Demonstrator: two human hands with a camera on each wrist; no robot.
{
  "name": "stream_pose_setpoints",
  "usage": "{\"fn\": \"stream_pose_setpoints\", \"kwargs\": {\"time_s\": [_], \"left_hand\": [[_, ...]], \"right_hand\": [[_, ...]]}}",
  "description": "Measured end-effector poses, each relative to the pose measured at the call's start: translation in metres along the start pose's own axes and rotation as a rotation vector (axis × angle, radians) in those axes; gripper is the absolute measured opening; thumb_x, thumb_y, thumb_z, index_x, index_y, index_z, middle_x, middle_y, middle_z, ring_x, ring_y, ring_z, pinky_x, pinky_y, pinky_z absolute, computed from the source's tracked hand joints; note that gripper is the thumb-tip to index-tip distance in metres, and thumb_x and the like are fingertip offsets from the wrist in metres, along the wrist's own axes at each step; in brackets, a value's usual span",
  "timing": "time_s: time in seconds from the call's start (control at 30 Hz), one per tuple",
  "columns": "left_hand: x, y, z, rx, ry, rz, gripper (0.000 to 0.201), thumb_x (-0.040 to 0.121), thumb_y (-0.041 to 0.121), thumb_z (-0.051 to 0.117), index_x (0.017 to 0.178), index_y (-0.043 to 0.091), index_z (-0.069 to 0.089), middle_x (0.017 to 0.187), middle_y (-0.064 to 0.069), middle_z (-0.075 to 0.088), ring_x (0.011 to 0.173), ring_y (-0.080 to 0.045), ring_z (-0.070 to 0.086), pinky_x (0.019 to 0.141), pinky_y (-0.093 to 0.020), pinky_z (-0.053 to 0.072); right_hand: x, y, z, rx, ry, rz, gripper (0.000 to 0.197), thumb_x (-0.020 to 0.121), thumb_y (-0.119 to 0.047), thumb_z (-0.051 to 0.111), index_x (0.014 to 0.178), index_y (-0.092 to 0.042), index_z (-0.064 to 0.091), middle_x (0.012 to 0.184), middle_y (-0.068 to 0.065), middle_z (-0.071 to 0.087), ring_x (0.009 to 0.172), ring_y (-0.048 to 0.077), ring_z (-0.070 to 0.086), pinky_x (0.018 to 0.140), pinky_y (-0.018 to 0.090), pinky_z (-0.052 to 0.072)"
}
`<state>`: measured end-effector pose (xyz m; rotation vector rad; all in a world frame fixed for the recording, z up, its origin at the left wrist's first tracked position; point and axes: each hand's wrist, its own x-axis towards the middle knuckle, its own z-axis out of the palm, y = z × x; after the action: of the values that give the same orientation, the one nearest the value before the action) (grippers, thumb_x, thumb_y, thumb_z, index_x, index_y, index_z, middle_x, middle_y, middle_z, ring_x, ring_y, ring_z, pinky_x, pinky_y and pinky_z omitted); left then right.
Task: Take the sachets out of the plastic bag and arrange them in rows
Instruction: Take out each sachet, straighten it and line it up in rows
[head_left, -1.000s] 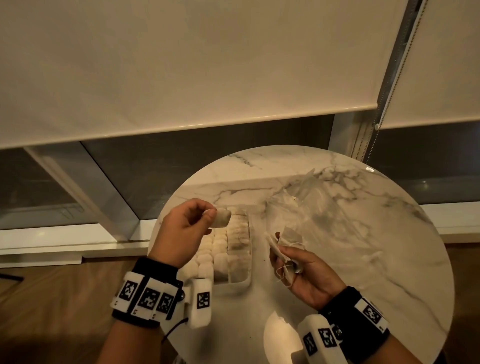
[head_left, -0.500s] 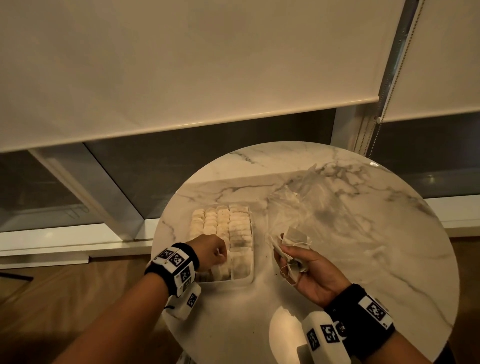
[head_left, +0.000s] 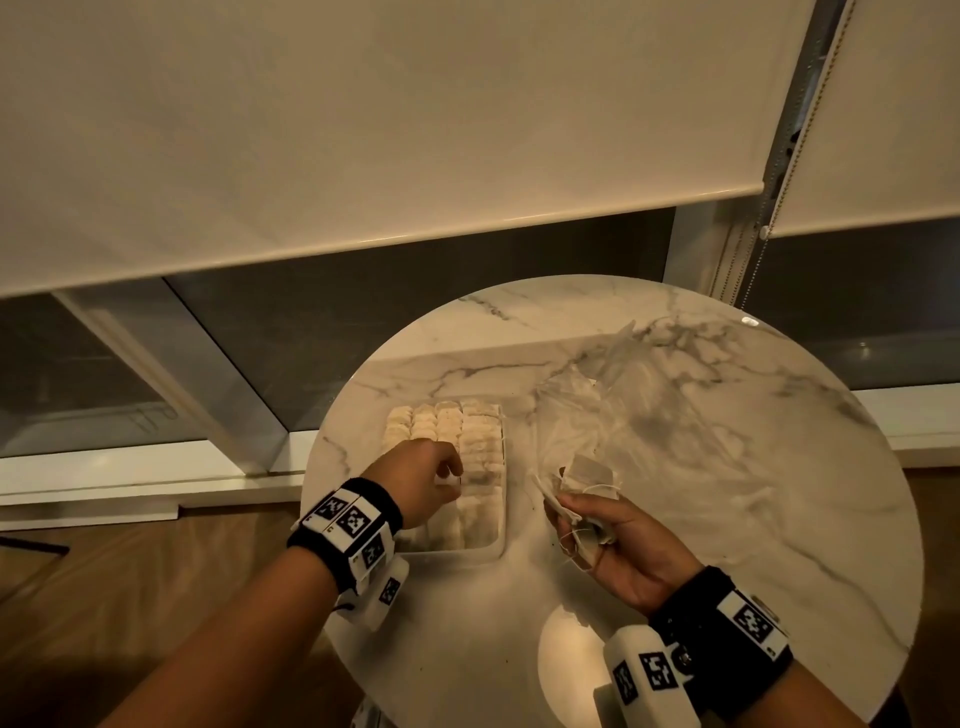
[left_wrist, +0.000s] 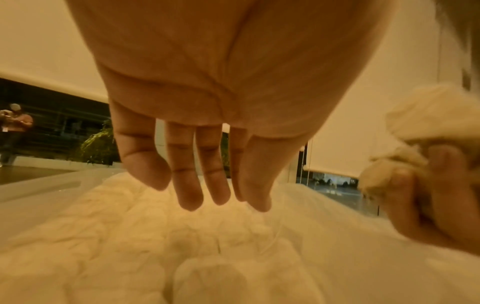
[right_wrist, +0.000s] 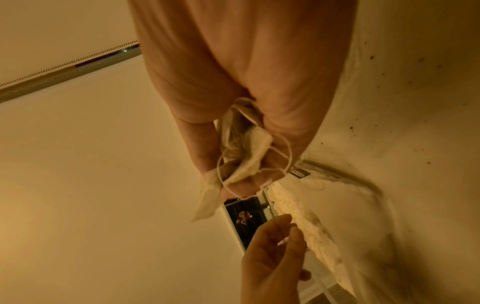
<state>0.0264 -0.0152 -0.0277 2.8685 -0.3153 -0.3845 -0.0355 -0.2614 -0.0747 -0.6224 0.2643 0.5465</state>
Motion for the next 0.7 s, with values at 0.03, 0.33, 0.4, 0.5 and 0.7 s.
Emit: {"fn": "stream_pose_setpoints", "kwargs": {"time_s": [0.03,0.33,0.4,0.5,0.7], "left_hand": [[-0.005,0.002,-0.002,-0.028,0.028,0.004,0.016,0.093,0.032,0.065,0.108,0.027,0.068,0.103,0.011,0.065,0.081,-0.003,0.055,0.074,-0.019,0.044],[-0.055,0.047,0.0,-0.87,0.011,-0.17,0.047,0.098,0.047,0.051,0.092,0.006,0.073,0.083,-0.012,0.075,0.068,-0.02,0.07,0.06,-0.027,0.054],[-0.06,0.058,0.004,-0.962,0.023,-0.181,0.05,0.095,0.051,0.056,0.09,0.004,0.073,0.081,-0.015,0.075,0.068,-0.024,0.07,0.059,-0.028,0.053],[-0.061,0.066,0.01,-1.002,0.052,-0.173,0.039,0.091,0.043,0.067,0.086,0.004,0.074,0.078,-0.015,0.074,0.068,-0.026,0.071,0.057,-0.028,0.053],[-0.06,0.062,0.013,-0.954,0.139,-0.162,0.014,0.091,0.019,0.07,0.085,0.007,0.074,0.073,-0.014,0.074,0.066,-0.026,0.071,0.057,-0.029,0.055]], "right_hand": [[0.0,0.0,0.0,-0.012,0.001,-0.005,0.056,0.042,-0.004,0.098,0.093,0.0,0.075,0.088,0.02,0.065,0.065,0.019,0.063,0.056,0.023,0.057],[-0.002,0.011,0.014,-0.146,-0.016,-0.162,0.046,0.082,0.011,0.066,0.126,0.011,0.055,0.107,0.025,0.068,0.087,0.028,0.069,0.07,0.033,0.059],[-0.003,0.016,0.018,-0.217,0.007,-0.212,0.045,0.081,0.013,0.066,0.124,0.005,0.058,0.112,0.024,0.07,0.092,0.03,0.071,0.071,0.035,0.059],[-0.004,0.022,0.02,-0.312,0.021,-0.266,0.048,0.079,0.012,0.069,0.124,0.0,0.059,0.117,0.024,0.069,0.103,0.037,0.069,0.08,0.042,0.057],[-0.005,0.028,0.021,-0.36,0.022,-0.271,0.052,0.077,0.01,0.074,0.125,-0.001,0.058,0.118,0.026,0.069,0.107,0.042,0.067,0.083,0.046,0.056]]}}
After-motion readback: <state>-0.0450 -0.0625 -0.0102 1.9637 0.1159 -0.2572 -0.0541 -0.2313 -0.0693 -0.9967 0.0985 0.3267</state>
